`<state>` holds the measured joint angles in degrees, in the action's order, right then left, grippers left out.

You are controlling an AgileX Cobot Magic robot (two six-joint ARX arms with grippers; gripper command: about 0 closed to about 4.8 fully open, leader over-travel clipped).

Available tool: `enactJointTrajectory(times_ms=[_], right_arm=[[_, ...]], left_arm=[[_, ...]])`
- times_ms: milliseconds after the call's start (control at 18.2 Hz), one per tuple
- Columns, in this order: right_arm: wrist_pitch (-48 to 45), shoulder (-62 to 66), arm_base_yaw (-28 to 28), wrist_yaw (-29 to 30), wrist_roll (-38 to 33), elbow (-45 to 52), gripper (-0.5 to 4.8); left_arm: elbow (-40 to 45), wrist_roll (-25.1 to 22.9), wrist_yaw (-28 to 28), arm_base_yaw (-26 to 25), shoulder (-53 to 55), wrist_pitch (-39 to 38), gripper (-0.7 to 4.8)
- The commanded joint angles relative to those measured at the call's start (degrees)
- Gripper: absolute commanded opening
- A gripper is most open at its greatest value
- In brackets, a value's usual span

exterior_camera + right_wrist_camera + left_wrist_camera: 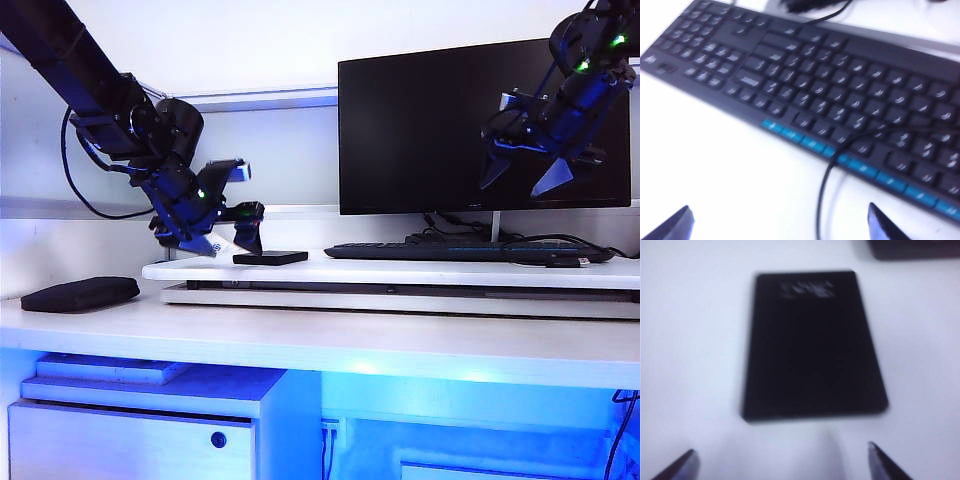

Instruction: Unplug the data cable of the portable hard drive.

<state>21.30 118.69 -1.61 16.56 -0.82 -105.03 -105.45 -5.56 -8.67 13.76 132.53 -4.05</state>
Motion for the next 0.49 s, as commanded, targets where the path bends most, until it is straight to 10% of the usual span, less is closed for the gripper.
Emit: enactJointTrajectory(times_ms=[55, 275, 495], right_arm=[[-0.63, -1.36, 0.61, 1.42, -0.28, -0.33, 4.74], [-2.27, -3.28, 0.9, 1.25, -0.87, -0.33, 3.86], [-3.21, -6.19, 0.87, 1.66, 0.0, -0.33, -0.11]], left_arm=[[-0.13, 0.0, -0.59, 0.0, -0.92, -3.63, 4.79], [-0.15, 0.0, -1.81, -0.02, -4.48, -2.4, 4.79], [-0.13, 0.0, -7.26, -0.17, -10.16, -1.44, 1.05]])
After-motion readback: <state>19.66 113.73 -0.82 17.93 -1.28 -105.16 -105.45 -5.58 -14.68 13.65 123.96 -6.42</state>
